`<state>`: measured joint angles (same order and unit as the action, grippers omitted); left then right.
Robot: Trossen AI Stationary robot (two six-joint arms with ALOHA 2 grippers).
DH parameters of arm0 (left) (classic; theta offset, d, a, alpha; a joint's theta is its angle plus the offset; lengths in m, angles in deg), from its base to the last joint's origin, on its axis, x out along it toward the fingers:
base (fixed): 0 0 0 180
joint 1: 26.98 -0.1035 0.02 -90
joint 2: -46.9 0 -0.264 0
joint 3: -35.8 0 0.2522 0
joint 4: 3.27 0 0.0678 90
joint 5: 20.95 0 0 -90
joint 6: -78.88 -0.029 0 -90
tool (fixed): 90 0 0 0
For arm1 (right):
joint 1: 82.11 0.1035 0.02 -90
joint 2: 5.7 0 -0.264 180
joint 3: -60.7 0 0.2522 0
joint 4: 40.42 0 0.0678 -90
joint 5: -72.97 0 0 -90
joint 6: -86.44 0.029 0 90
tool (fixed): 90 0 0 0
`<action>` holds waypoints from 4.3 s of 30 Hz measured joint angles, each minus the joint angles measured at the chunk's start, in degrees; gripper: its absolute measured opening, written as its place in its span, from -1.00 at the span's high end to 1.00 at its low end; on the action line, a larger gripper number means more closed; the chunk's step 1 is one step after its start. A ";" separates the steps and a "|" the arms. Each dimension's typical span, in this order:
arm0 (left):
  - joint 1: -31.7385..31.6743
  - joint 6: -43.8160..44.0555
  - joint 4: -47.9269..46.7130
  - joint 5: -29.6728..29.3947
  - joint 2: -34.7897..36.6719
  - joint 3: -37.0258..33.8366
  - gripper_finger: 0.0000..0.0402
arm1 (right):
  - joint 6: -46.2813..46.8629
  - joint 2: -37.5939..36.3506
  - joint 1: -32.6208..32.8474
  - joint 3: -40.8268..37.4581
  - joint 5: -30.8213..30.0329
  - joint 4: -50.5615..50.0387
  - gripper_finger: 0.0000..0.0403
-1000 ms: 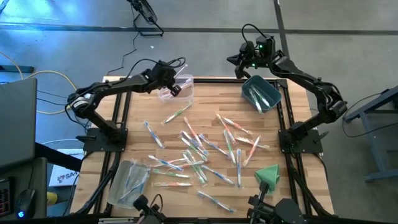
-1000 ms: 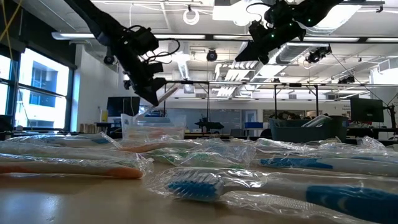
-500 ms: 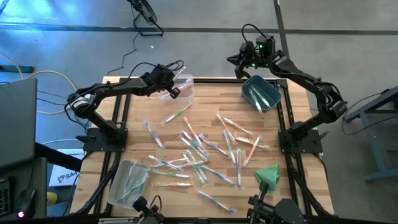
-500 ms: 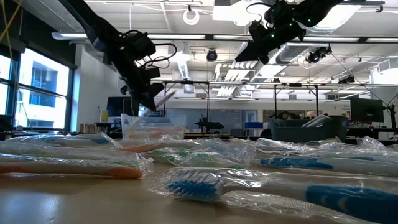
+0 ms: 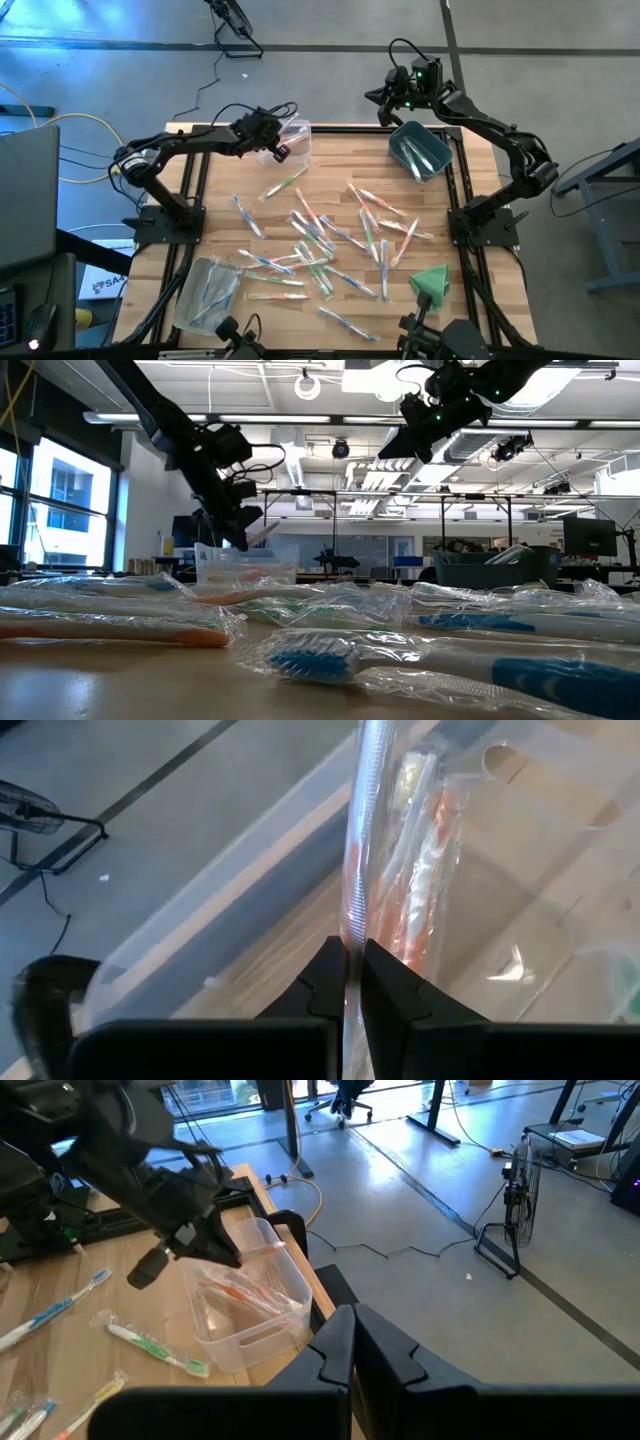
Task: Pick & Place Toothbrushes
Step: Put the orange toothbrush into the transparent bin, then put the green toothbrush into the blue bin
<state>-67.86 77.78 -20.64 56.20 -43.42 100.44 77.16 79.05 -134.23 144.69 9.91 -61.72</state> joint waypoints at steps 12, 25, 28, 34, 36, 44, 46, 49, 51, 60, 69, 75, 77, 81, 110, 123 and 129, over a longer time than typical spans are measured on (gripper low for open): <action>0.00 0.10 0.69 0.66 -1.97 0.00 0.93 | 0.00 0.00 0.00 0.01 -0.23 -0.01 0.99; 0.02 0.01 0.69 0.75 -1.97 0.00 0.72 | 0.00 0.00 0.00 0.00 -0.24 -0.01 0.99; 0.02 0.01 0.69 0.77 -1.97 0.00 0.64 | 0.00 0.00 0.00 -0.01 -0.24 -0.01 0.99; 0.02 0.16 0.72 0.79 -1.97 0.00 0.43 | 0.00 0.00 0.00 0.01 -0.24 -0.01 0.99; 0.02 0.04 0.75 0.80 -1.97 0.00 0.38 | 0.00 0.00 0.00 0.01 -0.24 -0.01 0.99; 0.02 0.00 0.80 0.80 -1.97 0.07 0.36 | 0.00 0.00 0.00 -0.01 -0.24 -0.03 0.99; 0.02 -0.07 0.77 0.80 -1.95 0.07 0.36 | 0.00 0.00 0.00 0.01 -0.24 -0.01 0.99; 0.02 -0.08 0.75 0.80 -1.95 0.07 0.36 | 0.00 0.00 0.00 0.00 -0.24 -0.01 0.99; 0.02 -0.07 0.73 0.80 -1.95 0.07 0.36 | 0.00 0.00 0.00 0.01 -0.24 -0.02 0.99; 0.02 -0.07 0.51 0.80 -1.93 0.07 0.36 | 0.00 0.00 0.00 0.00 -0.22 -0.01 0.99; 0.02 3.35 3.14 0.88 -1.88 0.07 0.36 | 0.00 0.00 0.00 0.00 0.00 -0.02 0.99; 0.02 4.63 5.05 7.04 0.74 0.08 0.36 | 0.00 0.00 0.00 0.01 0.00 -0.03 0.99; 0.04 4.57 4.66 9.45 2.46 0.09 0.36 | 0.00 0.00 0.00 0.00 0.00 -0.01 0.99; 0.07 4.53 2.26 10.97 6.76 0.07 0.36 | 0.00 0.00 0.00 0.00 0.00 -0.02 0.99; 12.44 14.22 -6.43 11.97 22.77 0.07 0.36 | 0.04 0.00 0.00 0.01 0.26 3.72 0.99; 12.44 23.89 -4.97 11.94 22.75 0.07 0.36 | 0.35 0.00 0.00 -0.01 0.22 3.53 0.99; 12.44 23.65 -5.10 11.84 22.11 0.05 0.36 | 0.46 0.00 0.00 0.00 0.22 3.51 0.99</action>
<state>-55.43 101.44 -25.74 68.04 -21.30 100.49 77.62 79.05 -134.23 144.69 10.13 -58.21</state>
